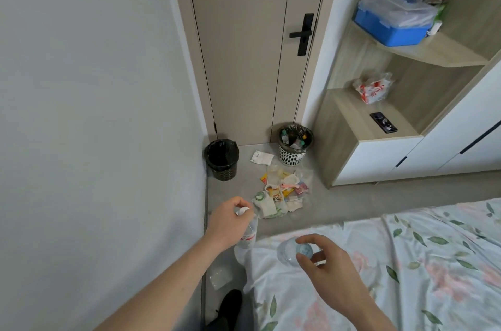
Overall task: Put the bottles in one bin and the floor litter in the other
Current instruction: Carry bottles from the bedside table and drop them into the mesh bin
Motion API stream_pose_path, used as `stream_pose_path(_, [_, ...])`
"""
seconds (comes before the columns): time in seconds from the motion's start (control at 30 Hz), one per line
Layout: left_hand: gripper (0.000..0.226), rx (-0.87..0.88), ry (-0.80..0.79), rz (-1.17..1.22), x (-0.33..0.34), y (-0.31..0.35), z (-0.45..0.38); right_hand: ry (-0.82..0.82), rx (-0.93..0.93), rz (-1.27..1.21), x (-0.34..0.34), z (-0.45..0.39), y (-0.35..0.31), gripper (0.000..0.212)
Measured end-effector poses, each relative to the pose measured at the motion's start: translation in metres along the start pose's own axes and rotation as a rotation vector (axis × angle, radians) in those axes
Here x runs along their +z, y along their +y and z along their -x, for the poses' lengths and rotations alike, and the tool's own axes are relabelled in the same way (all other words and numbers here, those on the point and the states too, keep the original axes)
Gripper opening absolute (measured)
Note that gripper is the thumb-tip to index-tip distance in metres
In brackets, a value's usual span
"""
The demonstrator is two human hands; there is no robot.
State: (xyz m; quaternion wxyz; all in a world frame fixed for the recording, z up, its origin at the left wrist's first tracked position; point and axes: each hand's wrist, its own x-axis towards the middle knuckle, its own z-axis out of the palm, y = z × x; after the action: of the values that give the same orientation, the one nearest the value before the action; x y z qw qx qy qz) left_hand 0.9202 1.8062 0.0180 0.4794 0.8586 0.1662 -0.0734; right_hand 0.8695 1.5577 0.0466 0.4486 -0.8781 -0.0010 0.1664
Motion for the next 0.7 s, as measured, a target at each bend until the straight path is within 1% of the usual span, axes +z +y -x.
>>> stream_pose_path(0.13, [0.006, 0.052, -0.062, -0.039, -0.014, 0.031, -0.079, 0.017, 0.041, -0.027, -0.001, -0.070, -0.031, 0.021])
stream_pose_path(0.27, [0.006, 0.086, -0.081, -0.020, -0.026, 0.069, -0.131, 0.062, 0.044, -0.035, -0.018, -0.112, -0.056, 0.021])
stream_pose_path(0.37, [0.004, 0.115, -0.084, -0.037, -0.027, 0.085, -0.151, 0.070, 0.048, -0.026, -0.033, -0.129, -0.062, 0.021])
stream_pose_path(0.5, [0.006, 0.154, -0.089, -0.029, -0.020, 0.088, -0.164, 0.062, 0.060, -0.015, -0.043, -0.156, -0.051, 0.020])
stream_pose_path(0.6, [0.009, 0.170, -0.138, -0.109, -0.024, 0.082, -0.172, 0.039, 0.082, -0.002, -0.039, -0.175, -0.047, 0.021])
stream_pose_path(0.7, [0.013, 0.163, -0.166, -0.113, -0.035, 0.082, -0.201, 0.039, 0.083, -0.025, -0.043, -0.202, -0.054, 0.021])
